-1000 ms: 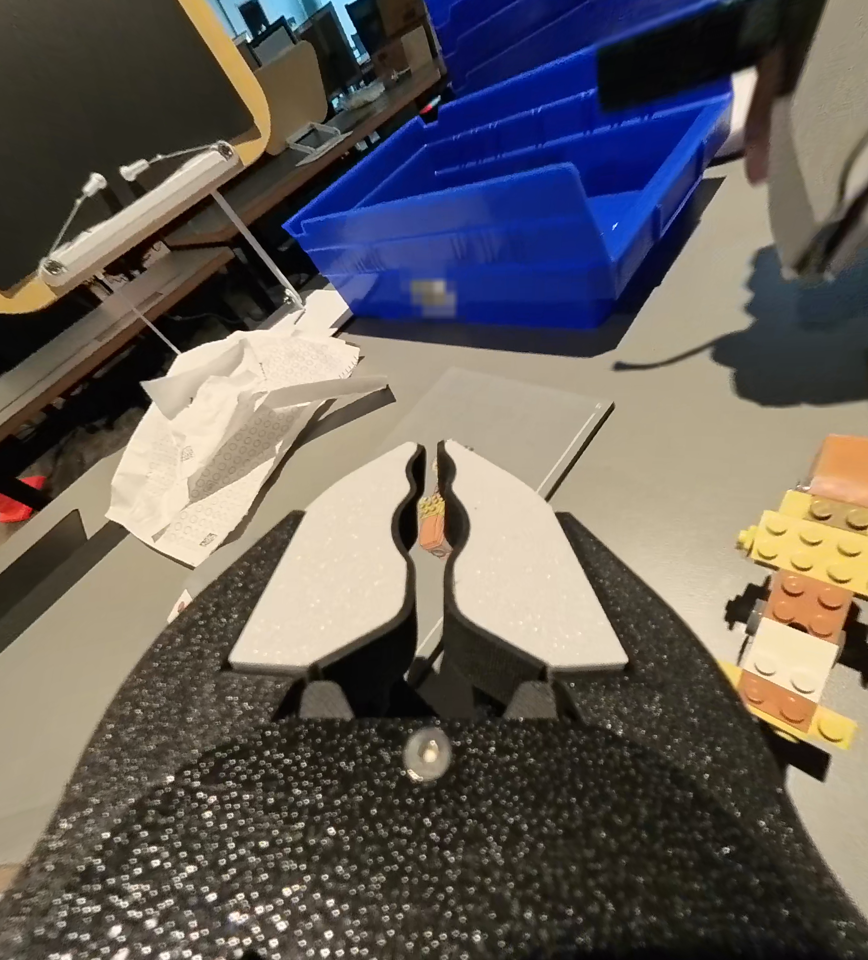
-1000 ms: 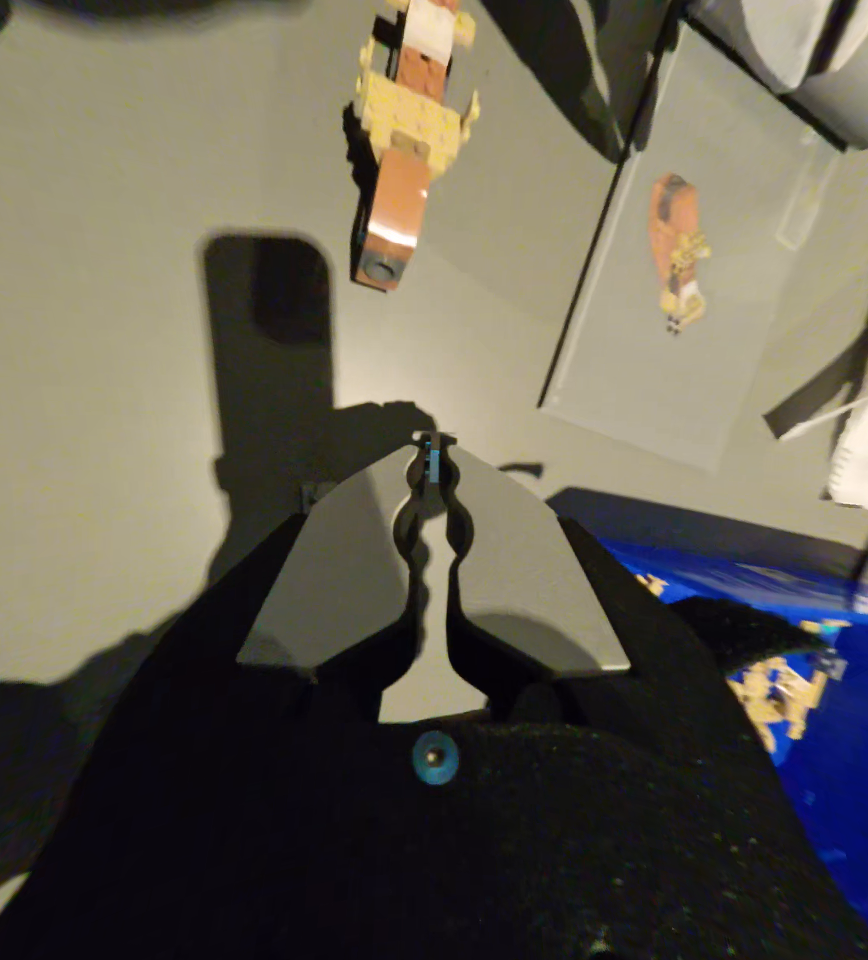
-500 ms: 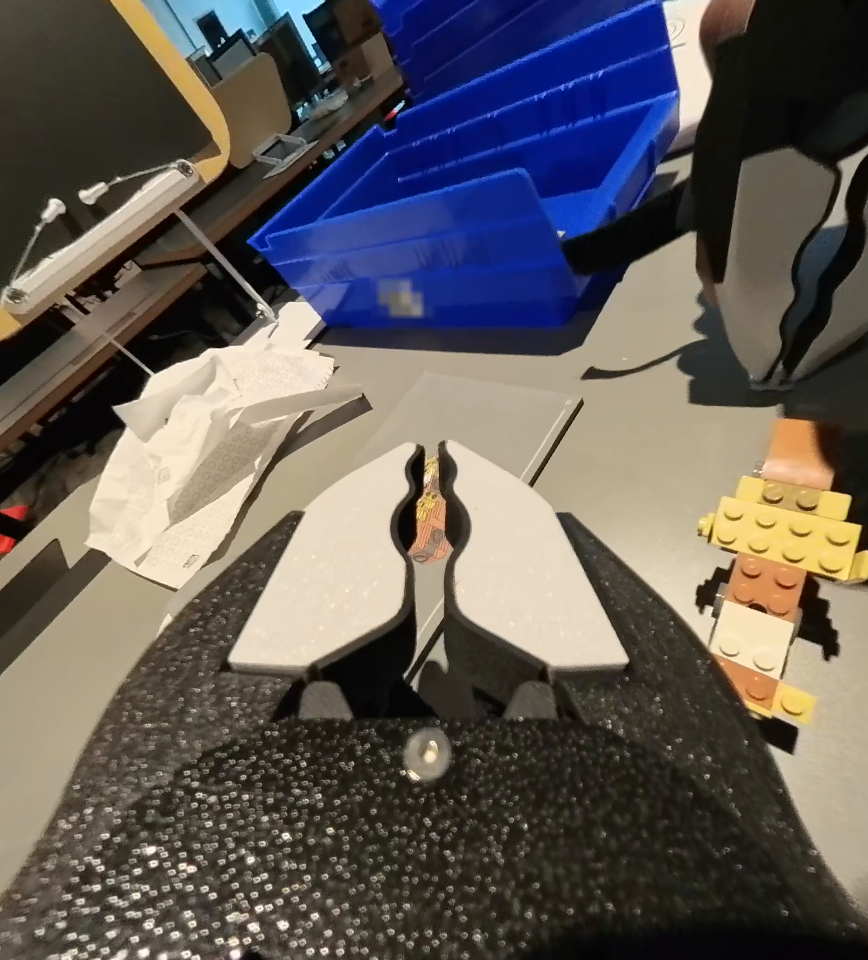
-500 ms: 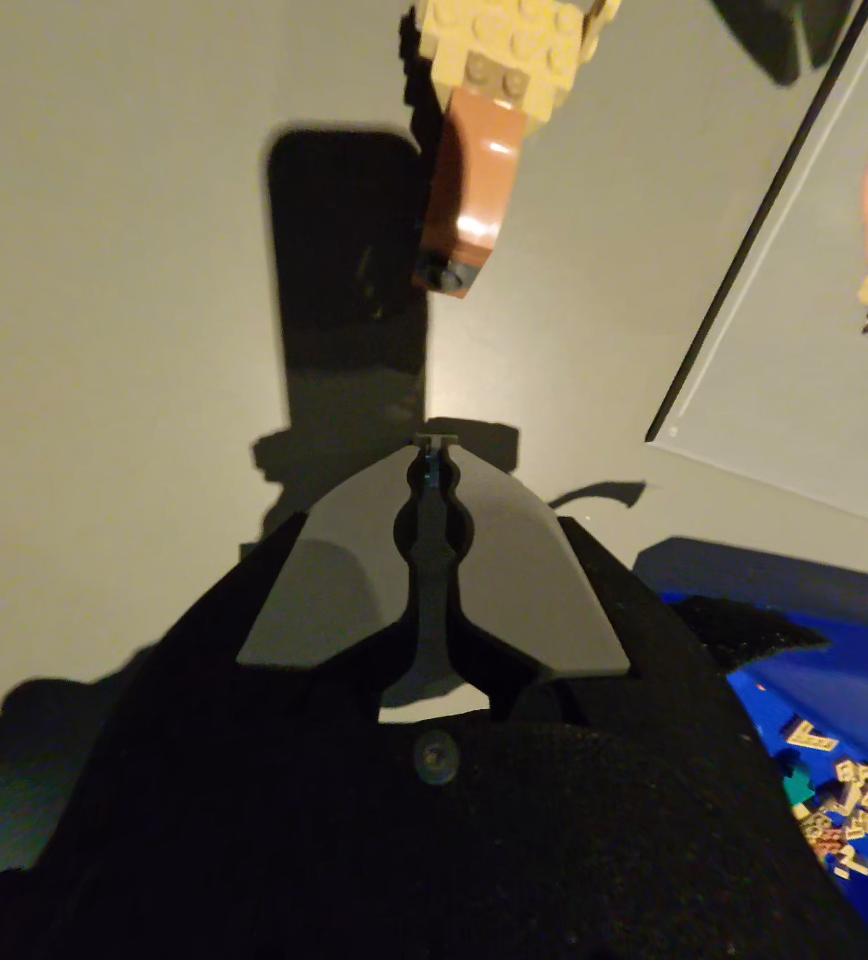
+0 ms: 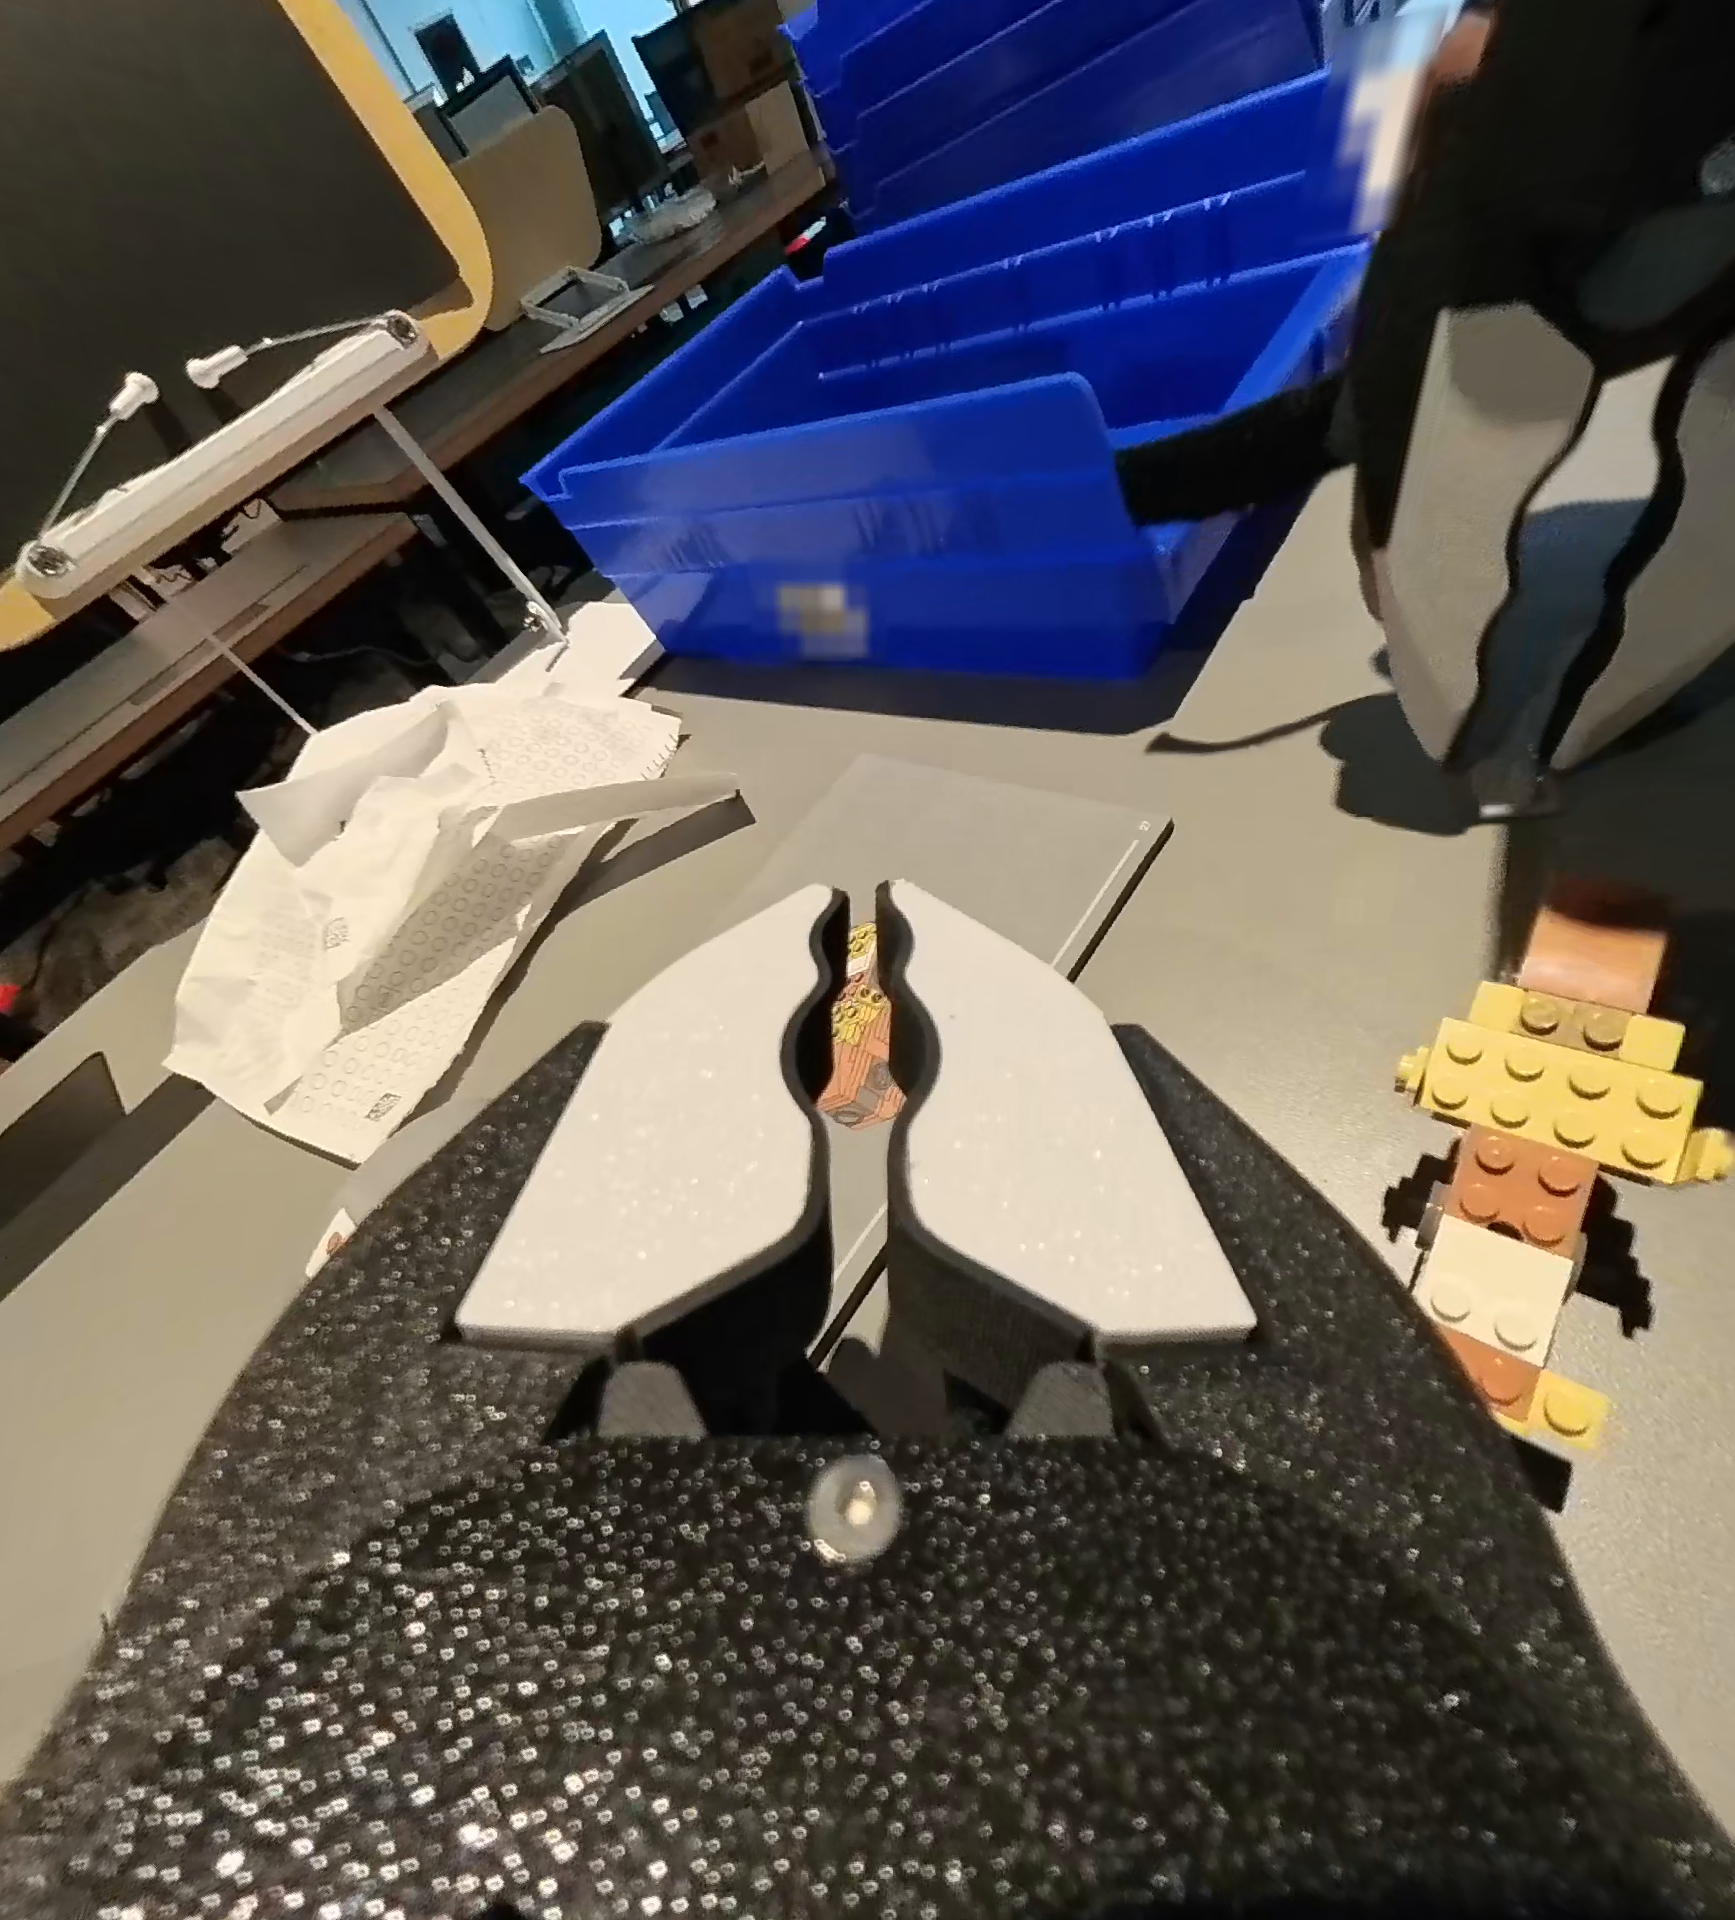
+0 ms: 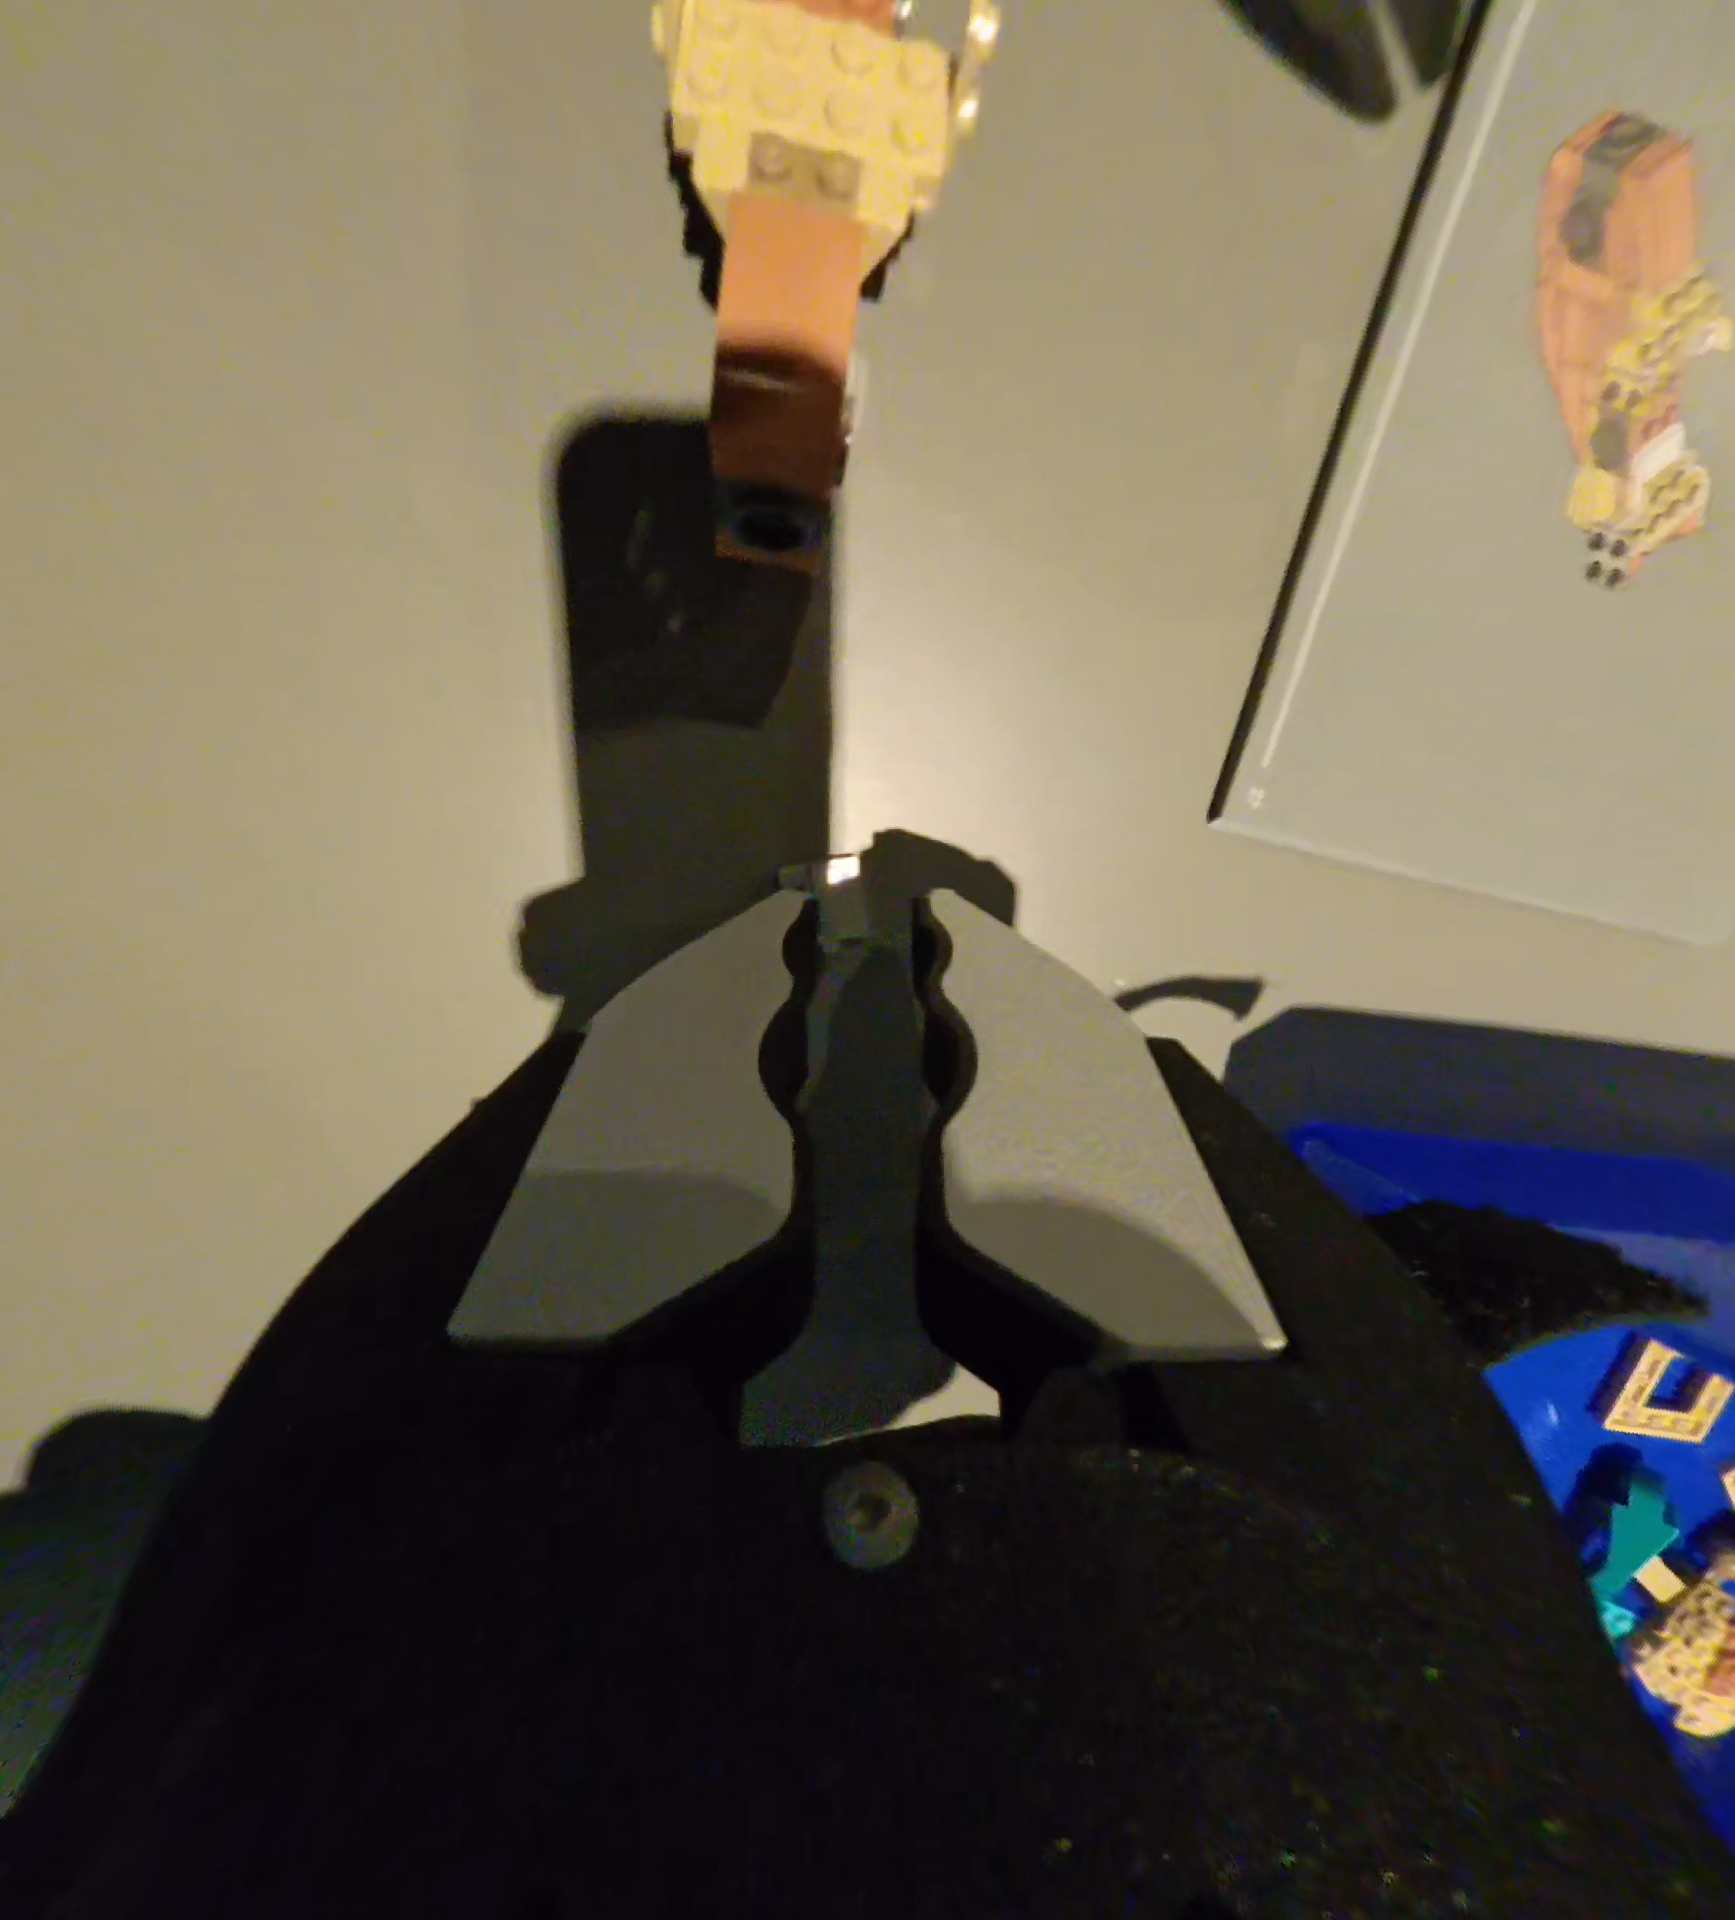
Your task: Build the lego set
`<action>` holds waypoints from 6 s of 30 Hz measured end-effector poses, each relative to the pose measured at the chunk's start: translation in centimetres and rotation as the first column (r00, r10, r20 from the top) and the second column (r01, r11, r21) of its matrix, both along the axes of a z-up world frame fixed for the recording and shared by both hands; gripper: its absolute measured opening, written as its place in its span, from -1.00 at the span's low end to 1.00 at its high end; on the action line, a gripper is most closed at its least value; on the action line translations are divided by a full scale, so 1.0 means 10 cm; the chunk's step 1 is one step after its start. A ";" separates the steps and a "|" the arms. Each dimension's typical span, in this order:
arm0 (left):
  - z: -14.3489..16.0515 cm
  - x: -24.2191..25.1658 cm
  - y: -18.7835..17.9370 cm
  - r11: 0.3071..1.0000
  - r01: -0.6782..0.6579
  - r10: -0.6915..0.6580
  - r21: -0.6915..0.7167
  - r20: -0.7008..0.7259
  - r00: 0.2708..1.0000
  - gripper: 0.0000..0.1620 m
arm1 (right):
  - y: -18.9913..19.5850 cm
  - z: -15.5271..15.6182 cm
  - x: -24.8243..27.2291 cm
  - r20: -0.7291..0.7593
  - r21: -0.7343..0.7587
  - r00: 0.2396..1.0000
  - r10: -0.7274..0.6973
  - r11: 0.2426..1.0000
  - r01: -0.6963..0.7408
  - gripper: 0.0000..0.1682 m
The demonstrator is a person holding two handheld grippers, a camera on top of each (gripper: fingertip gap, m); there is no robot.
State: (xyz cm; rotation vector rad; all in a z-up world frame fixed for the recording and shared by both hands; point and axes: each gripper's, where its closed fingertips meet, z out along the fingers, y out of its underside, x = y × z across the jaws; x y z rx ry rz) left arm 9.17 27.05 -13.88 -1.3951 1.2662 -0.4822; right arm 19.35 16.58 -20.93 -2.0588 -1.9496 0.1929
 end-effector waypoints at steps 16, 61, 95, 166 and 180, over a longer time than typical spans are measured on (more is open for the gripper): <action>-0.08 0.02 0.01 1.000 -0.002 0.002 -0.009 -0.024 1.000 -0.95 | 0.35 0.79 -0.05 -0.612 0.063 0.769 -0.183 0.958 0.279 -0.83; -0.21 0.05 0.02 0.999 0.001 -0.003 -0.041 -0.055 0.998 -0.95 | 0.85 1.38 0.80 -0.669 0.340 0.708 -0.228 0.752 0.564 -1.00; -0.23 0.01 0.07 1.000 -0.021 0.019 -0.016 -0.079 0.997 -0.95 | 1.57 0.00 1.15 0.133 -0.021 0.968 0.213 0.977 -0.212 -0.92; -0.14 0.01 0.04 1.000 -0.013 0.013 0.009 -0.059 0.998 -0.95 | 1.34 0.21 1.13 0.012 0.064 0.999 0.045 0.997 -0.045 -1.00; -0.09 0.01 0.02 1.000 -0.012 0.013 0.021 -0.048 0.999 -0.95 | -0.03 0.17 0.33 -0.126 0.074 0.991 0.050 0.996 -0.041 -1.00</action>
